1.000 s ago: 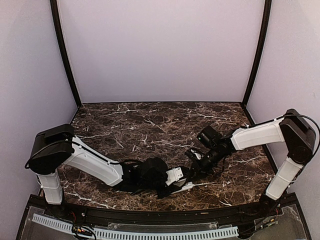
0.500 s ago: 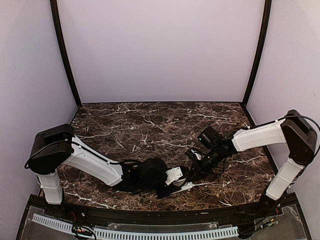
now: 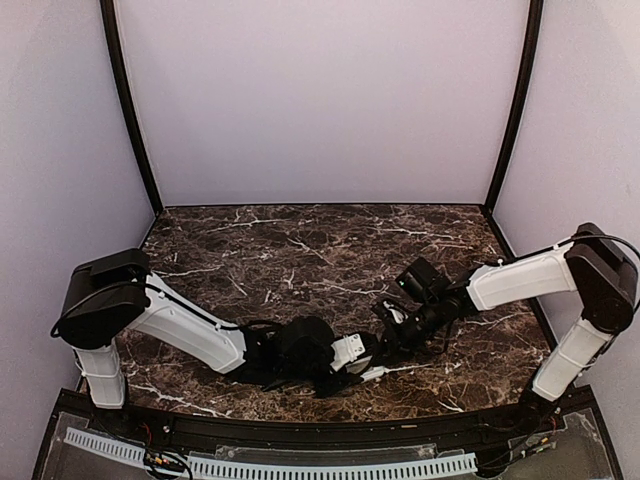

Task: Load the batteries into the remote control
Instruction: Load the battery cover onto the remote control without the battery cover, then press the battery cover on the remote control.

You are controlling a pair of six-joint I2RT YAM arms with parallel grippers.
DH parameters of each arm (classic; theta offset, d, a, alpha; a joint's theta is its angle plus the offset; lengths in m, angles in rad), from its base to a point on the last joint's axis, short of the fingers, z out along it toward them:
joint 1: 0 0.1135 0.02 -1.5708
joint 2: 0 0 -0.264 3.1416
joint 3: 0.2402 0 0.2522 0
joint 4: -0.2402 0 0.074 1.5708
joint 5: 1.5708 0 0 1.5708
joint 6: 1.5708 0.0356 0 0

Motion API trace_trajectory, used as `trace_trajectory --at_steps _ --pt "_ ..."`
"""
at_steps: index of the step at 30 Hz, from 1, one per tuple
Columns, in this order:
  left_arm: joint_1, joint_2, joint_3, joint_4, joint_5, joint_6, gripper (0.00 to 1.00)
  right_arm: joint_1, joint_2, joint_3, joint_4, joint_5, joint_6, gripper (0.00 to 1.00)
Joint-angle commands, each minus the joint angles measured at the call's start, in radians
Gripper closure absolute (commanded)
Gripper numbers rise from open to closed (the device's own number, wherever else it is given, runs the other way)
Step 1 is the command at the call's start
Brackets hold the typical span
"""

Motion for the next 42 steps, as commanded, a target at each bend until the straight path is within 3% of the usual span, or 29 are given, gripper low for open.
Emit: trace_trajectory --at_steps 1,12,25,32,42 --pt "0.006 0.071 -0.054 -0.151 -0.020 -0.007 0.56 0.080 0.030 -0.033 0.070 0.003 0.011 1.00" --pt "0.006 -0.010 -0.050 -0.172 0.004 0.004 0.56 0.082 -0.025 0.040 -0.113 0.164 -0.050 0.92" --pt "0.006 -0.037 -0.062 -0.175 0.003 0.023 0.56 0.082 -0.087 0.179 -0.301 0.240 -0.110 0.82" --pt "0.006 -0.164 -0.058 -0.185 0.005 0.040 0.50 0.082 -0.088 0.181 -0.232 0.151 -0.109 1.00" --pt "0.019 -0.327 -0.148 -0.190 -0.047 0.007 0.46 0.094 -0.018 0.122 -0.110 0.094 -0.074 1.00"
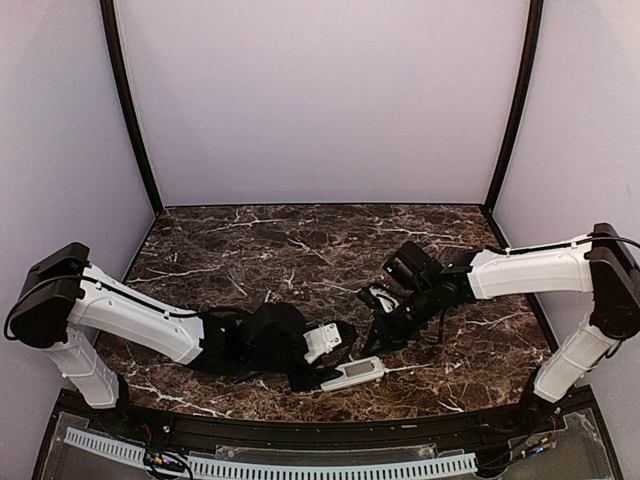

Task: Load the batteries into the remote control
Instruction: Press the battery cover on the remote control, then pick up the remote control from the center of the board.

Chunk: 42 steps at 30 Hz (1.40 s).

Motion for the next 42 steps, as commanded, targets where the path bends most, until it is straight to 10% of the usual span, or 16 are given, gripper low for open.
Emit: trace_trajectory --at_steps 1,18,25,32,42 --pt "0.019 -0.087 -0.064 -0.025 -0.041 -0.022 0.46 0.012 0.056 -0.060 0.101 -0.027 0.027 1.00" --pt "0.076 -0.247 -0.126 -0.051 -0.078 -0.092 0.42 0.014 -0.010 0.074 -0.044 0.026 -0.065 1.00" --pt "0.190 -0.394 -0.120 -0.206 -0.171 -0.262 0.36 0.061 0.038 0.288 -0.174 0.120 -0.285 0.47" --pt "0.227 -0.583 -0.136 -0.343 -0.343 -0.377 0.28 0.259 0.184 0.479 -0.311 0.347 -0.645 0.17" --pt "0.231 -0.742 -0.198 -0.358 -0.421 -0.368 0.23 0.377 0.392 0.509 -0.310 0.493 -0.857 0.02"
